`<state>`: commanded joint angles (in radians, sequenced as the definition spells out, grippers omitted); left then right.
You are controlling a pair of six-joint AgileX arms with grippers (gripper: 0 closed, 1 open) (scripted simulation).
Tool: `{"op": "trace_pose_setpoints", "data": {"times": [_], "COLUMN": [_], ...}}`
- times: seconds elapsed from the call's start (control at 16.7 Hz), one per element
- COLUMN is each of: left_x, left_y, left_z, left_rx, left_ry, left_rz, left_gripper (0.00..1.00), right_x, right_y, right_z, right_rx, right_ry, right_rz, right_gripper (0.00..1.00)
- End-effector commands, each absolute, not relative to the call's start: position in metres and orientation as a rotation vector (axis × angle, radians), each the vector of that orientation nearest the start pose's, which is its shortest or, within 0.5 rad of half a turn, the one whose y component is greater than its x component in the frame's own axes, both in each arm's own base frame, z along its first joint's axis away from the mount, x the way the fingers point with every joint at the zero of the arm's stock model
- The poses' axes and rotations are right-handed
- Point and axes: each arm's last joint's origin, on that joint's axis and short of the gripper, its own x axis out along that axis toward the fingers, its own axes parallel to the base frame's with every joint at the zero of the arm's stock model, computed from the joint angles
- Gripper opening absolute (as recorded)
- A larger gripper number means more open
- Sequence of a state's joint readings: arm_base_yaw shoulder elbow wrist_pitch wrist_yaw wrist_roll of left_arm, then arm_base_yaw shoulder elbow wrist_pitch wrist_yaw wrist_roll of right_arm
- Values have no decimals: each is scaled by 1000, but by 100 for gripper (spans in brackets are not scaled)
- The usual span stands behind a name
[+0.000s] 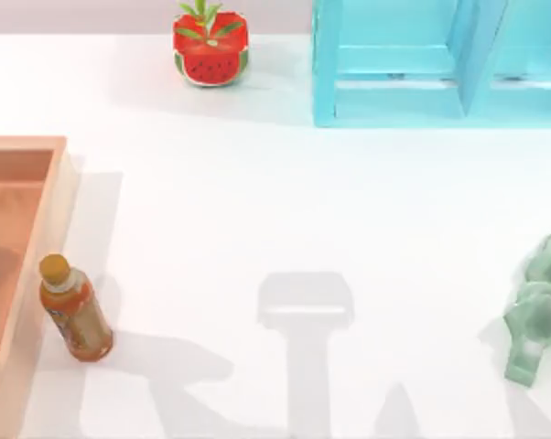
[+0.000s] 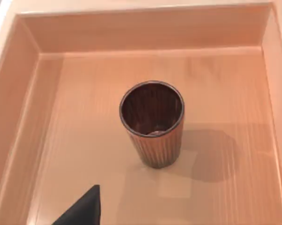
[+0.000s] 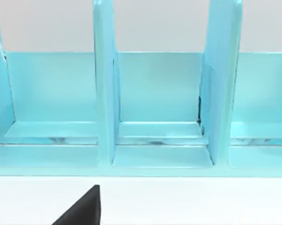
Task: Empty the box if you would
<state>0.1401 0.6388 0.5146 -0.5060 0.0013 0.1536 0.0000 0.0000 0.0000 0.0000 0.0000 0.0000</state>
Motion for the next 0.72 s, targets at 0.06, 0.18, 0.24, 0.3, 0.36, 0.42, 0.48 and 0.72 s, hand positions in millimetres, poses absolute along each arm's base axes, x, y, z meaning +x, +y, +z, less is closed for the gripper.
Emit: {"op": "trace_pose_setpoints", "data": {"times": [0.06,0.18,0.24,0.3,0.36,0.42,0.48,0.72], "left_x": [153,175,187,199,210,220,230,256], "left_y": [25,36,42,49,55,62,69,89], "left_z": [234,242,245,246,246,245,243,233], "left_rx": [108,109,104,98,89,78,67,26], "left_ry": [733,924,1017,1106,1190,1268,1339,1532], "left_rz": [88,84,78,70,60,49,36,-6], "left_gripper": [100,100,100,100,100,100,100,100], "right_x": [106,106,106,106,106,106,106,106], "right_y": [-1,-1,-1,-1,-1,-1,-1,-1], "right_z": [160,160,160,160,160,160,160,160], "right_rx": [0,0,0,0,0,0,0,0], "right_ry": [0,0,0,0,0,0,0,0], "right_rz": [0,0,0,0,0,0,0,0], "right_gripper": [100,100,100,100,100,100,100,100]}}
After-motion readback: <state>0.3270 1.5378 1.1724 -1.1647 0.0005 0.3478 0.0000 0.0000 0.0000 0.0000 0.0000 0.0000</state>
